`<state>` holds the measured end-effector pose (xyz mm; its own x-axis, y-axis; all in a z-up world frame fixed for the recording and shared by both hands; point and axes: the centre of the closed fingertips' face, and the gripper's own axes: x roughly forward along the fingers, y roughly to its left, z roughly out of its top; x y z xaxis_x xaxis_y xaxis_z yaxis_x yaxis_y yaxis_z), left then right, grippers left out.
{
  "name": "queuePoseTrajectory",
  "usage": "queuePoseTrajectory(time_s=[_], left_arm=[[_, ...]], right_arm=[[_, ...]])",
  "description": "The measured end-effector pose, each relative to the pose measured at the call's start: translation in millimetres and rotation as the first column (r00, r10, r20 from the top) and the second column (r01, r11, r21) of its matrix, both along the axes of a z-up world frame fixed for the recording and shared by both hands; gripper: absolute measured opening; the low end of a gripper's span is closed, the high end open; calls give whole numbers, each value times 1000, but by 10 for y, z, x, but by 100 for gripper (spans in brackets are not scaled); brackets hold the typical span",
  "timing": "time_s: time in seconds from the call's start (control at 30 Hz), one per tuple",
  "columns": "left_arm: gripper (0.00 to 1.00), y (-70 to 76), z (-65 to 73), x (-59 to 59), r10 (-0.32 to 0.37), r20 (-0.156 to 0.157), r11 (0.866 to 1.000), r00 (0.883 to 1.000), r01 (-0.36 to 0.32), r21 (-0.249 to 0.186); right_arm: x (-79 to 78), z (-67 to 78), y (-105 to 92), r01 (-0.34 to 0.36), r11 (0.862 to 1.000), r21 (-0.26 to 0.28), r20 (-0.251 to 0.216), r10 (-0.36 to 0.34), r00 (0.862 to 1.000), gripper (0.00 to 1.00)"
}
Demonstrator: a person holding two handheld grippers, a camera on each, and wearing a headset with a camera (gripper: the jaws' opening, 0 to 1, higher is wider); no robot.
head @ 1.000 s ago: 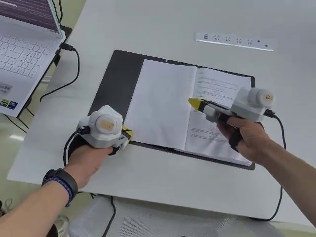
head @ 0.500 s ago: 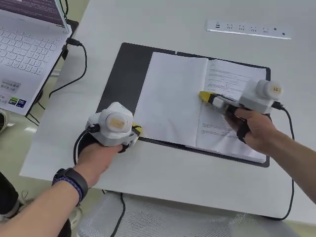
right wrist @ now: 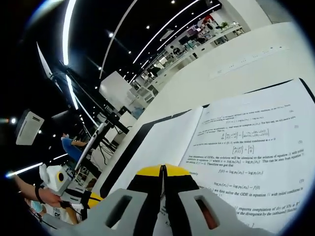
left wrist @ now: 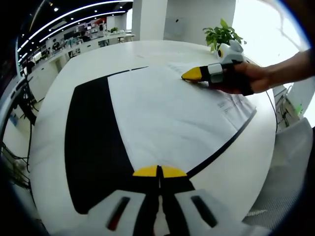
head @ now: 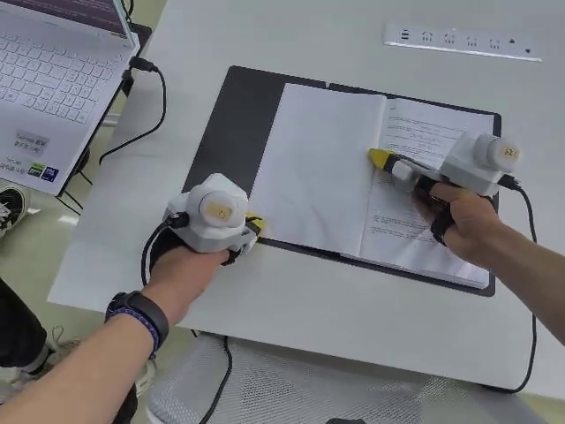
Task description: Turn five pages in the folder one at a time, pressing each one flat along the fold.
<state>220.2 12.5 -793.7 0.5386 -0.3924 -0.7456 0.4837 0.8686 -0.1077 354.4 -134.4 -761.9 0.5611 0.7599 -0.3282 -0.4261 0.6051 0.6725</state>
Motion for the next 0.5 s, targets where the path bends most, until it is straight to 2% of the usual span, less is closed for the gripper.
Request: queuePoseTrajectory(time_s=[0.2,0.4,0.43,0.47,0.5], left_arm=[[0,-2,3,1,-10,2,1000,1000,10,4],[0,-6,17,-14,-28,8,1000,1000,28,12],[0,0,17,-11,-29,9,999,1000,29,12],[0,1,16,-11,-30,9,999,1000,29,13],[0,1,17,-11,-30,9,999,1000,30,12]], right_arm=[[119,-1,-1,31,999,26,-12,-31,999,0],[288,2,-9,79,997,26,-7,-78,997,0],[339,-1,-18,96,995,28,-8,-96,995,0],[499,-48,-63,107,994,30,-12,-106,994,0],[580,-66,-87,121,992,31,-13,-121,993,0]])
